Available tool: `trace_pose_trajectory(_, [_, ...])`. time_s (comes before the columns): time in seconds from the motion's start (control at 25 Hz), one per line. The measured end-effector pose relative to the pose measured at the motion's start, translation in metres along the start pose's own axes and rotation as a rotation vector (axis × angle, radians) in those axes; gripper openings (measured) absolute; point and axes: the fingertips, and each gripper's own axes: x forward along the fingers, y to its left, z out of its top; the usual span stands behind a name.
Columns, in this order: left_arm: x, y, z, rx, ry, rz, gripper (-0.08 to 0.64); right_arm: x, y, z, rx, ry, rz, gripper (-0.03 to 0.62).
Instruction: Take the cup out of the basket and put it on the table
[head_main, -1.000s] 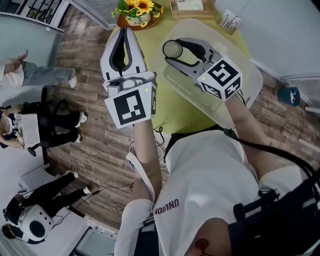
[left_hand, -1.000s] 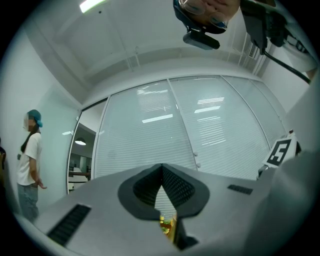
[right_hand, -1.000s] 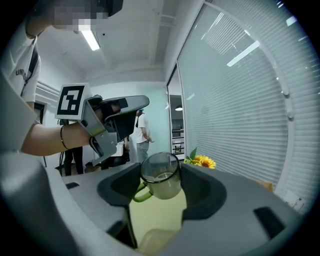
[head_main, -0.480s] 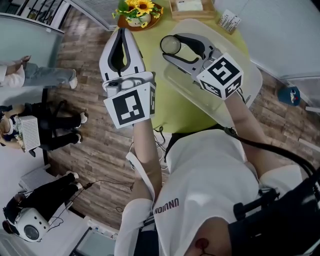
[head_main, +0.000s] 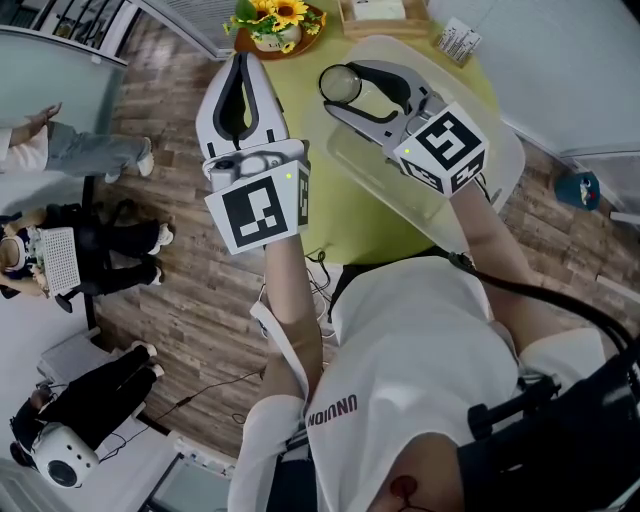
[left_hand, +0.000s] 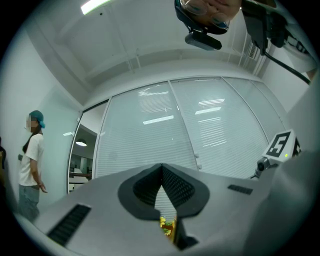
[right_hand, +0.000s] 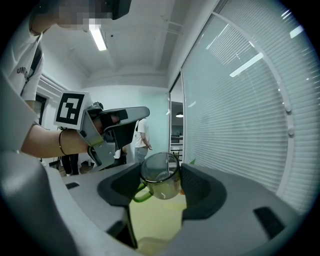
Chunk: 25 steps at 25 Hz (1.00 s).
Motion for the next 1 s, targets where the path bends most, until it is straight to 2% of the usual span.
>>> trace_pose_trajectory(1.0, [0.0035,0.0003,-0.0015,-0.002,0.0,-0.006,0.012,0.0016,-0.0072,-0.0007,0.01,-0.016,-0.026,0.27])
